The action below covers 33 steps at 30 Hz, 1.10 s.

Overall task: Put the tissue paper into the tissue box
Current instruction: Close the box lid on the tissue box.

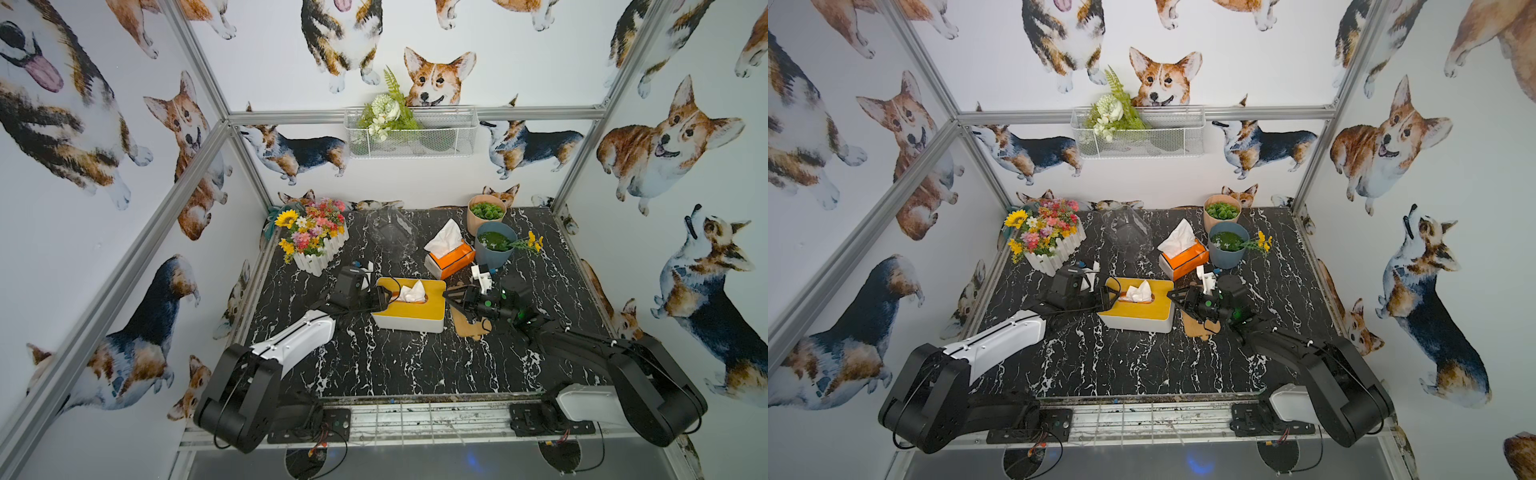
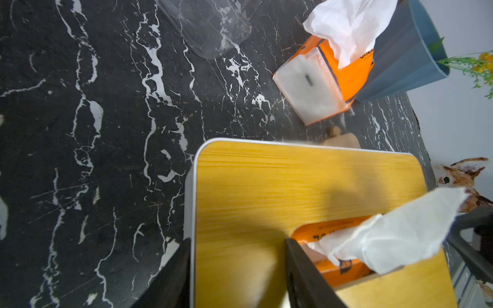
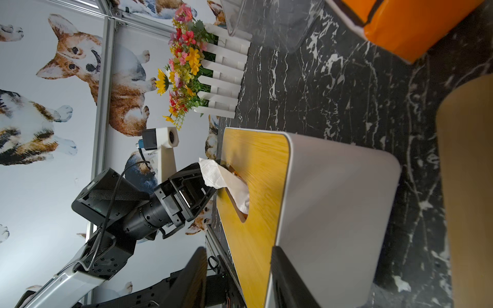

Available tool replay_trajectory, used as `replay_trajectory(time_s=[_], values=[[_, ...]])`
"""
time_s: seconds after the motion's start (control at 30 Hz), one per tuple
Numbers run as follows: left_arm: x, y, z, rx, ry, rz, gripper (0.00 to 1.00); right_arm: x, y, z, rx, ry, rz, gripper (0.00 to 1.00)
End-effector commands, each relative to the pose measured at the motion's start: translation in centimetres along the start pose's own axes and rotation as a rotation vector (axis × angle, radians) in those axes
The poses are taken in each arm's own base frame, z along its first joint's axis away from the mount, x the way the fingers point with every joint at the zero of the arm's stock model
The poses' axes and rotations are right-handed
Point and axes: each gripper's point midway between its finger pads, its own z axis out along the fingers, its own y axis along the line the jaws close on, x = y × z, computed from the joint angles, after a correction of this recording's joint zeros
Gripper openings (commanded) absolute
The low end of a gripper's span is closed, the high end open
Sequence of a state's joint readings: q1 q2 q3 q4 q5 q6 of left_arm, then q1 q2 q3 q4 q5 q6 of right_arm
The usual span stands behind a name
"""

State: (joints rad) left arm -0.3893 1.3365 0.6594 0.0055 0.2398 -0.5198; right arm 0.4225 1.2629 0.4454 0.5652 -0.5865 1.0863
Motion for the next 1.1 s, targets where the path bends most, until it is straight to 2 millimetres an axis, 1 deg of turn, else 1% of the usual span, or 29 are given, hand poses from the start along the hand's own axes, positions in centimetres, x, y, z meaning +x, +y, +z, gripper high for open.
replay_trajectory(time_s=[0.0, 0.13, 0.37, 0.47, 0.63, 0.77, 0.83, 0.87, 1.0, 1.07], values=[[1.6, 0.4, -0.3, -0.022, 0.076, -0.009, 0.37, 0.1, -0.7, -0.1, 0.041, 0.008, -0.031, 0.44], [1.1, 0.4, -0.6, -0.039, 0.065, 0.004, 0.37, 0.2, -0.9, 0.3, 0.045, 0.020, -0.023, 0.45], [0.8, 0.5, -0.8, -0.058, 0.054, 0.008, 0.38, 0.5, -2.7, 1.4, 0.069, 0.032, 0.007, 0.44], [0.6, 0.4, -0.8, -0.054, 0.049, 0.006, 0.40, 0.9, -3.4, 2.1, 0.079, 0.047, 0.014, 0.40], [0.5, 0.1, -0.8, -0.040, 0.052, 0.004, 0.45, 1.2, -4.8, 2.9, 0.104, 0.060, 0.026, 0.29], [0.0, -0.5, -1.0, -0.021, 0.043, 0.015, 0.53, 1.0, -5.4, 3.1, 0.142, 0.063, 0.010, 0.26], [0.2, -0.5, -1.1, -0.017, 0.053, 0.024, 0.58, 0.8, -5.3, 3.0, 0.148, 0.055, -0.007, 0.28], [-1.3, -1.6, -1.6, 0.004, 0.019, 0.041, 0.62, 0.7, -5.2, 2.8, 0.154, 0.047, -0.018, 0.30], [-2.2, -2.3, -2.3, 0.019, -0.001, 0.069, 0.74, -0.3, -4.2, 2.0, 0.192, 0.019, -0.106, 0.40], [-2.6, -2.7, -2.7, 0.029, -0.013, 0.084, 0.78, -1.1, -3.5, 1.5, 0.220, -0.002, -0.162, 0.43]])
